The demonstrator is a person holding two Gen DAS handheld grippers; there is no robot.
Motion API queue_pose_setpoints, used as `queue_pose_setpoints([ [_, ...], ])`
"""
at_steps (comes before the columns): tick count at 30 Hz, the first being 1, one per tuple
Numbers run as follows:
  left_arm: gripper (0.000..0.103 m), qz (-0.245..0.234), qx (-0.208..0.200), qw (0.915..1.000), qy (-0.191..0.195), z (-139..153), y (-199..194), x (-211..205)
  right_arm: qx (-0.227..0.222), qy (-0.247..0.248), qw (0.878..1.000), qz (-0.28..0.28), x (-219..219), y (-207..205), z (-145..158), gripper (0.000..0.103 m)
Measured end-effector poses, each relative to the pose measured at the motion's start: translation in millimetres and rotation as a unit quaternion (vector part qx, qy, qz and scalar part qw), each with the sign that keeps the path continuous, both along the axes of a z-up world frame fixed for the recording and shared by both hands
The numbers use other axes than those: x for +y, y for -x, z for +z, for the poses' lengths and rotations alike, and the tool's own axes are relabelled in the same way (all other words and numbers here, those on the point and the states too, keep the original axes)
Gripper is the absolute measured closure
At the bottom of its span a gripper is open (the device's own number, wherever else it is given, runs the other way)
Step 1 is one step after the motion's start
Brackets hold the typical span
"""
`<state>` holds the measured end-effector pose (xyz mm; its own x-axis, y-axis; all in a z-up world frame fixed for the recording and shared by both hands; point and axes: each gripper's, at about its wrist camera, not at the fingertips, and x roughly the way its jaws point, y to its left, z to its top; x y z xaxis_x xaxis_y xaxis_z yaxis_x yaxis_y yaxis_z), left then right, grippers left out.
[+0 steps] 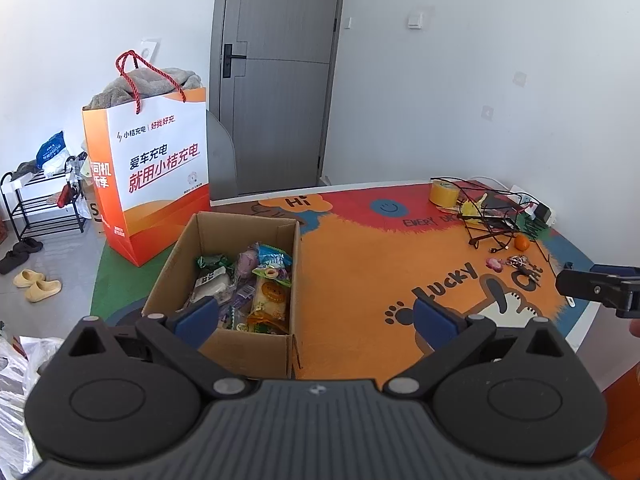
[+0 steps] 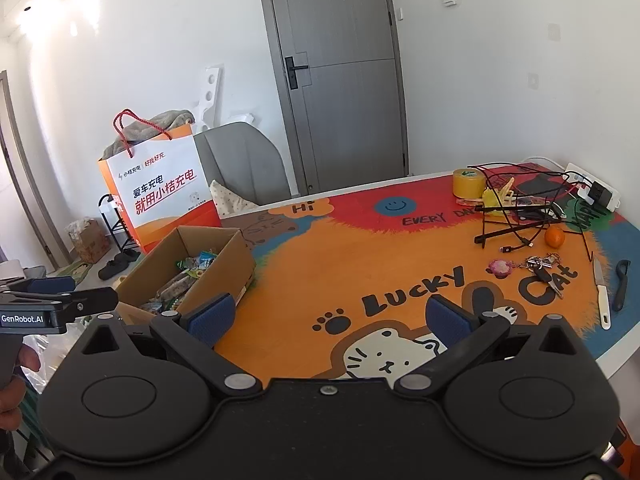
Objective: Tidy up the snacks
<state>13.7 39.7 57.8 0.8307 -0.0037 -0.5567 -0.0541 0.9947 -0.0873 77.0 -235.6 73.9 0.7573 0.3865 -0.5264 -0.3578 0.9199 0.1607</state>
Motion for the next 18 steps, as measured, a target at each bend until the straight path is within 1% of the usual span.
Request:
queue_pose_setpoints([
  [8, 0.0, -0.003, 0.003, 1.0, 0.0, -2.4, -1.8, 1.3, 0.004, 0.003, 1.0, 0.002, 2.0, -0.1, -0.6, 0.0],
  [11, 0.0, 0.002, 0.001, 1.0, -0.009, -2.4, -1.1, 0.3, 0.004, 0.003, 1.0, 0.002, 3.0, 0.3, -0.2, 0.0],
  [18, 0.0, -0.001, 0.003, 1.0, -0.006, -3.7, -0.9, 0.2, 0.007, 0.007, 1.0, 0.008, 6.5, -0.3, -2.1, 0.0],
])
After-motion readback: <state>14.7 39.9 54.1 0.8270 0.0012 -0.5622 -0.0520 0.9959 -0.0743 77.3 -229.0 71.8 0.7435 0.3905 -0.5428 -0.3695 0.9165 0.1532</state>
